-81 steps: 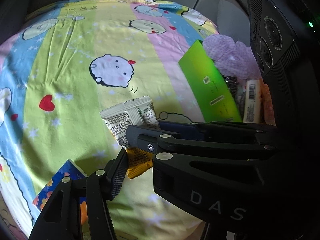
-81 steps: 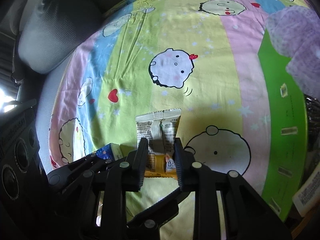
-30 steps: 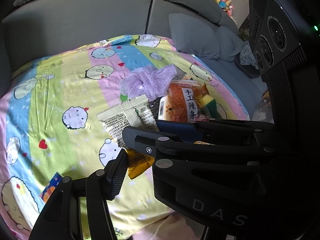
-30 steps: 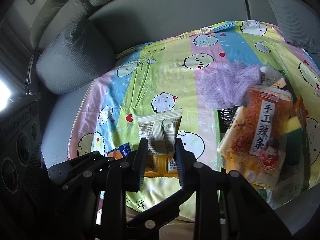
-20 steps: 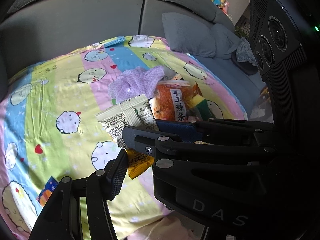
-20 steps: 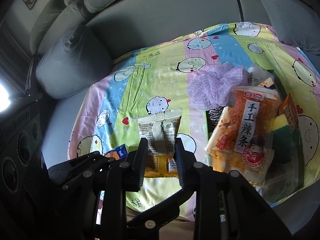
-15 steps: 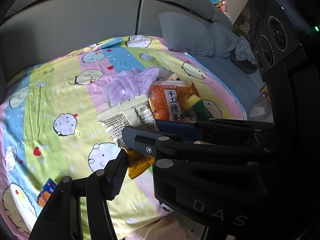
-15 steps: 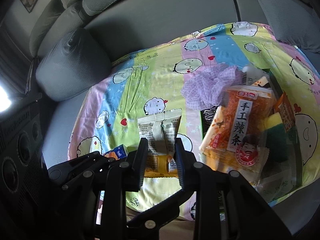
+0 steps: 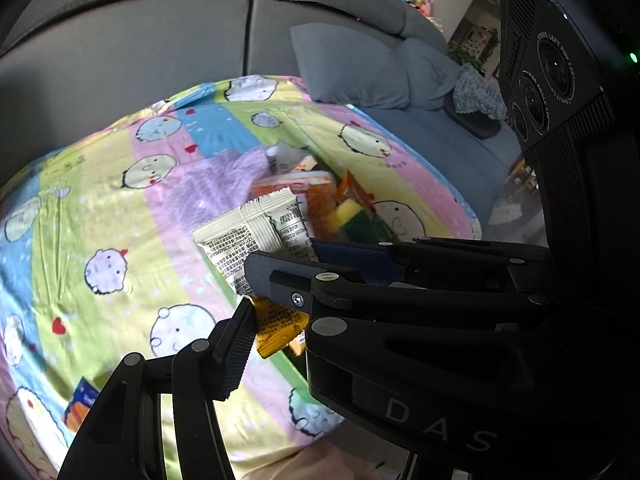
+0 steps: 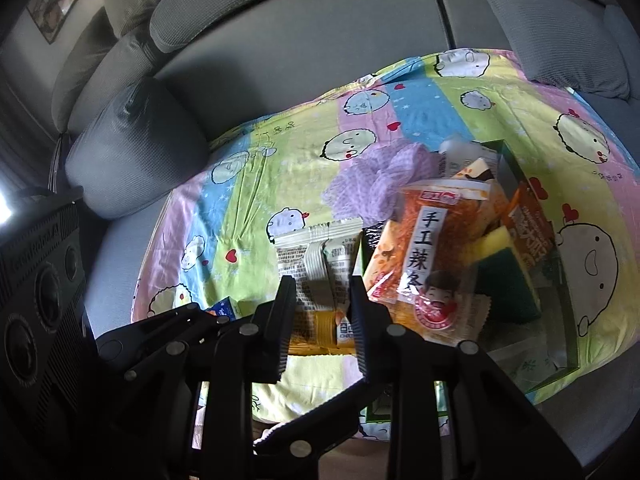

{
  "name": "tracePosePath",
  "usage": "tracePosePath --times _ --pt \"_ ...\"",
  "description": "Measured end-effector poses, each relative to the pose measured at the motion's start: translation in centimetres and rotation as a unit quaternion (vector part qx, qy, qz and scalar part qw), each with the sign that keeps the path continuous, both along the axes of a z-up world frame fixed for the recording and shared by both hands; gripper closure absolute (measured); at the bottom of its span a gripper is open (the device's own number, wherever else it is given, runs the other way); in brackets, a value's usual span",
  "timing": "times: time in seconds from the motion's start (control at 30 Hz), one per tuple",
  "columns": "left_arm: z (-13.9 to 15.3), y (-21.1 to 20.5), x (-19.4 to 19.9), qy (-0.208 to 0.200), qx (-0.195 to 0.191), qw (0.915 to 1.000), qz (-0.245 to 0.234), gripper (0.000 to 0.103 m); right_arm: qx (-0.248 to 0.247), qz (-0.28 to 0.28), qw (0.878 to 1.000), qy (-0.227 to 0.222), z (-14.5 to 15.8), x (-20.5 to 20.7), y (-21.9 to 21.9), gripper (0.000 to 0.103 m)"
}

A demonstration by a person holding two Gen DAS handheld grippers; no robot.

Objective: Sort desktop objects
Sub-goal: 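Carry the snack packet with the right tool over the green box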

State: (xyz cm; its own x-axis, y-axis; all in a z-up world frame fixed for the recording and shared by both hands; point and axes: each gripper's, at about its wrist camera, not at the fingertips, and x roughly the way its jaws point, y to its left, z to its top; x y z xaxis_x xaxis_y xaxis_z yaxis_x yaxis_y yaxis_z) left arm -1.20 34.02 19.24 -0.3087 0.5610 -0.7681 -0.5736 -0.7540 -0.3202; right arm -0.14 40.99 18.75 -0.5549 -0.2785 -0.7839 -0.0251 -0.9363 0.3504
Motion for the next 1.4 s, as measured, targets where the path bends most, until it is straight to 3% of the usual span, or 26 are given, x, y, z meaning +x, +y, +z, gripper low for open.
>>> tracePosePath --times 1.4 --pt "-2.5 7.9 -0.8 -0.025 -0.010 0.9978 -0.060 0.044 -0.014 -0.067 0.998 -0.017 -1.9 0.9 7.9 0.075"
